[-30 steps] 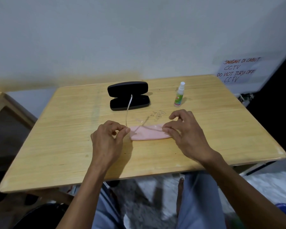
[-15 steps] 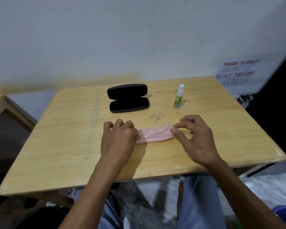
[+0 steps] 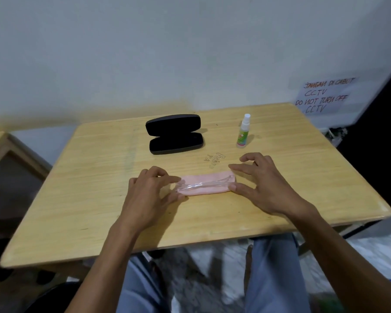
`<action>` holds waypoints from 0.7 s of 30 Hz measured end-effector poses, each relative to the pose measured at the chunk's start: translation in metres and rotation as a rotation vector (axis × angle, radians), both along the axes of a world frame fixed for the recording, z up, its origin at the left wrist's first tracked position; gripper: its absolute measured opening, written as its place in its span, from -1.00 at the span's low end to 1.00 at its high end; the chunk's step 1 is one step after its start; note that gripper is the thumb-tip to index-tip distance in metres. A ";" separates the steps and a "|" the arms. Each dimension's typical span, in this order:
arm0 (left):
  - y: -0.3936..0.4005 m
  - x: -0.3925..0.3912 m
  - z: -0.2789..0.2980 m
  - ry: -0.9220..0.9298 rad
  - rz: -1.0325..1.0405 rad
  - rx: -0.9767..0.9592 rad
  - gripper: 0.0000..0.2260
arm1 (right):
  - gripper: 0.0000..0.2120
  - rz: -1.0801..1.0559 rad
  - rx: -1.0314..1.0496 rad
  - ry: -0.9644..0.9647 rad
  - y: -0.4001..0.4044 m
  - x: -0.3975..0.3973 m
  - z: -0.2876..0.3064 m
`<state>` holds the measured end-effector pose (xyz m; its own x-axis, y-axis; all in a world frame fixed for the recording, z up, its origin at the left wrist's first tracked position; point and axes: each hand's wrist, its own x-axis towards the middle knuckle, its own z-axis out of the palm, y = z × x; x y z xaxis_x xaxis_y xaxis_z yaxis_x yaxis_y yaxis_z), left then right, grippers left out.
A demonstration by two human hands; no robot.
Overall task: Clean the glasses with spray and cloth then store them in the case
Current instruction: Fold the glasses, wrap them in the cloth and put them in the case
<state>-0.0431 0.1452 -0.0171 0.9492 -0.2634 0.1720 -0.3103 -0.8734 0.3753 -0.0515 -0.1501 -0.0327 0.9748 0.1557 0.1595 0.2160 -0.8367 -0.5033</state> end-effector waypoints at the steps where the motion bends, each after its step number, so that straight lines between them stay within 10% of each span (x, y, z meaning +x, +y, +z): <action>1: 0.000 0.002 0.000 0.019 -0.017 0.007 -0.62 | -0.47 0.014 -0.018 0.017 0.000 0.002 0.000; 21: 0.004 0.002 -0.014 -0.035 -0.024 -0.129 -0.79 | -0.86 0.079 0.153 -0.147 0.004 -0.003 -0.014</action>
<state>-0.0414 0.1489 -0.0311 0.9358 -0.2592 0.2389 -0.3452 -0.8109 0.4725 -0.0543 -0.1460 -0.0463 0.9252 0.1935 0.3266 0.3580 -0.7305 -0.5815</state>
